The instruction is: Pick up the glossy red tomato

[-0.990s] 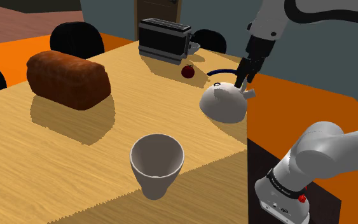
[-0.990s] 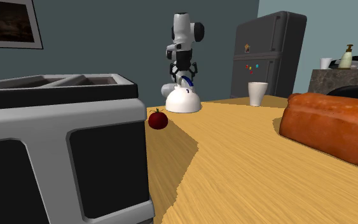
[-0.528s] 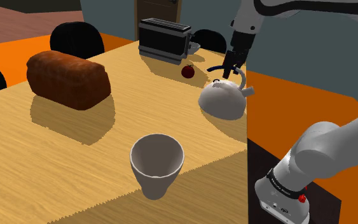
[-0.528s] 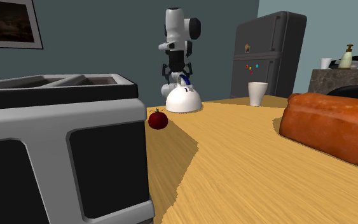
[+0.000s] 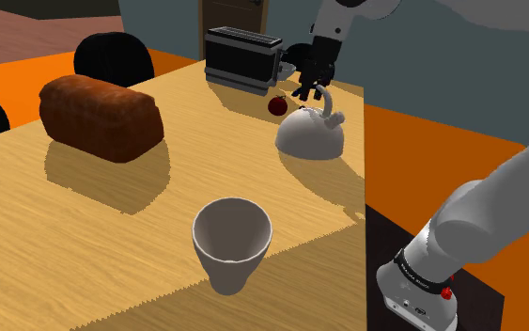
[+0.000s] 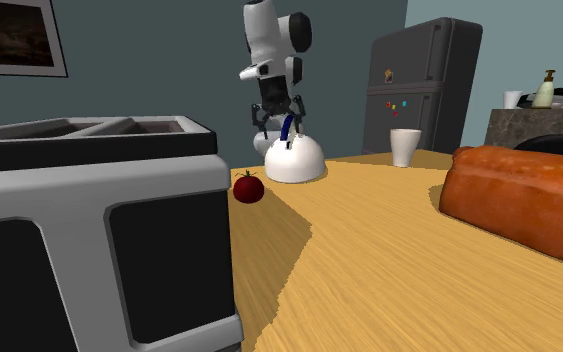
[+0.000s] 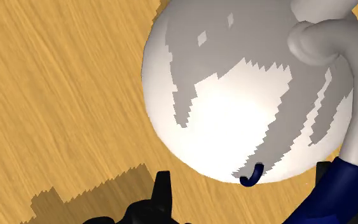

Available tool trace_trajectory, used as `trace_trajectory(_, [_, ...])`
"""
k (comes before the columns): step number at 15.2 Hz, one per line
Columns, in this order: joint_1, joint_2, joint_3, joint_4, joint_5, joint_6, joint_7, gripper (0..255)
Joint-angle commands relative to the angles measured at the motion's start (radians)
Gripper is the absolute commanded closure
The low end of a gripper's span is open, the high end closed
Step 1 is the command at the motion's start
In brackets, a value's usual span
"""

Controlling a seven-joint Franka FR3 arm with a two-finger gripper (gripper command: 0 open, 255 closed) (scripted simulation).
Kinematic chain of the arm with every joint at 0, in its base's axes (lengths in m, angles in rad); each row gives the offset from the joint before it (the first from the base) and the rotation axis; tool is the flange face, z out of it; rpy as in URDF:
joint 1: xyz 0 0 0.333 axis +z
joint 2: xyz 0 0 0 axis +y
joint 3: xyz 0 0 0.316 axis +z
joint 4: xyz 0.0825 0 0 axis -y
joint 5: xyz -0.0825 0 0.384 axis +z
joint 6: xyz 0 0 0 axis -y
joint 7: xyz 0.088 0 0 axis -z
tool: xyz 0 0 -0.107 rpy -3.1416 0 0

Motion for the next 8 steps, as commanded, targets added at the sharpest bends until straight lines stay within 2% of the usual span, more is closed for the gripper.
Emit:
trace_trajectory(1, [-0.02,0.122,0.0,0.102,-0.158,-0.02,-0.031,0])
trace_trajectory(8, [-0.033,0.463,-0.011,0.501,-0.172,-0.126,-0.113,0])
